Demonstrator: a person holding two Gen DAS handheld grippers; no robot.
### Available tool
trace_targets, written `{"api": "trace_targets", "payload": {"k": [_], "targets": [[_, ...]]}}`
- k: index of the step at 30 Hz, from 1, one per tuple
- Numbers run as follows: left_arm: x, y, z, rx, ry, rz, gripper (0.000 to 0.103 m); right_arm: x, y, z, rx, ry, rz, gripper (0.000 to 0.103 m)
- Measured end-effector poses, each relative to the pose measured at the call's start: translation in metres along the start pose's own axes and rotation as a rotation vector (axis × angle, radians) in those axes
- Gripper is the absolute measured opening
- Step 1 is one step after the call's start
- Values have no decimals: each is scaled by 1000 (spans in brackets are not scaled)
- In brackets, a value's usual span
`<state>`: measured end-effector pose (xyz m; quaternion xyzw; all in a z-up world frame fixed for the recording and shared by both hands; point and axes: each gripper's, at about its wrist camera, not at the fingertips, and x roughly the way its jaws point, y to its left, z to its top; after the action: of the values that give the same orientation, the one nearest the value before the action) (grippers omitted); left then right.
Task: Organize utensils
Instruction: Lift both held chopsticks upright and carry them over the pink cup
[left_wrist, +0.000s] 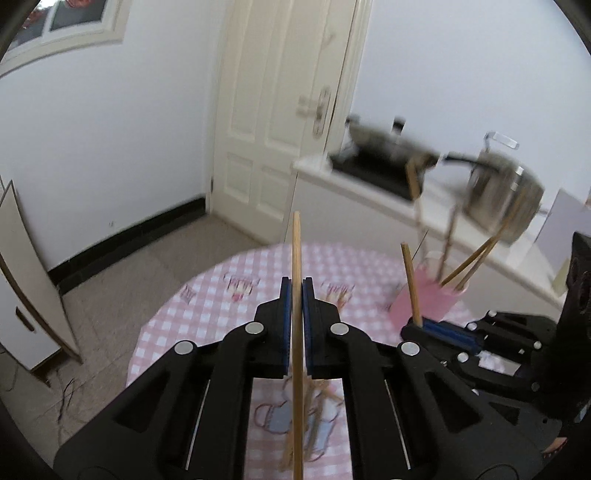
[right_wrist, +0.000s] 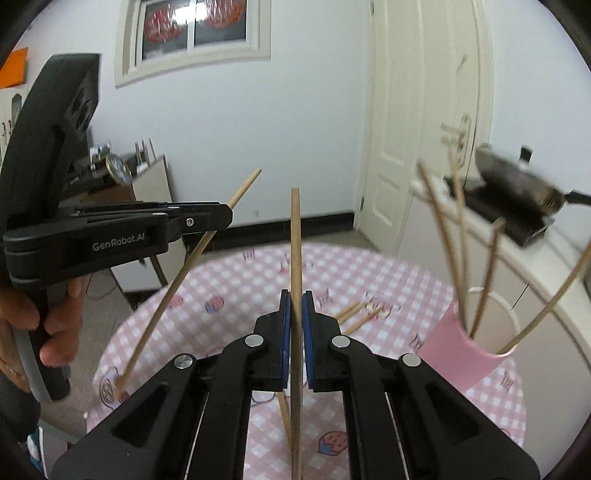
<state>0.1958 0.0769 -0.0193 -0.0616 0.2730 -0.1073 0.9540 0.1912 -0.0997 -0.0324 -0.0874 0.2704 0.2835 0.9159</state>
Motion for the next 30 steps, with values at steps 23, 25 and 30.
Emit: {"api": "trace_targets", "payload": {"k": [23,25,30], "targets": [[-53,-46,-28,-32,-248,-128,6,-80,-18,-13,83,-187,-64,5],[-60,-55,-22,-26,-275,-150,6,-93,-23,-7,86,-222,-83,5],[-72,-78,-3,-19,-364,-215,6,-120,-34,7,78,-297,-140,5]]}}
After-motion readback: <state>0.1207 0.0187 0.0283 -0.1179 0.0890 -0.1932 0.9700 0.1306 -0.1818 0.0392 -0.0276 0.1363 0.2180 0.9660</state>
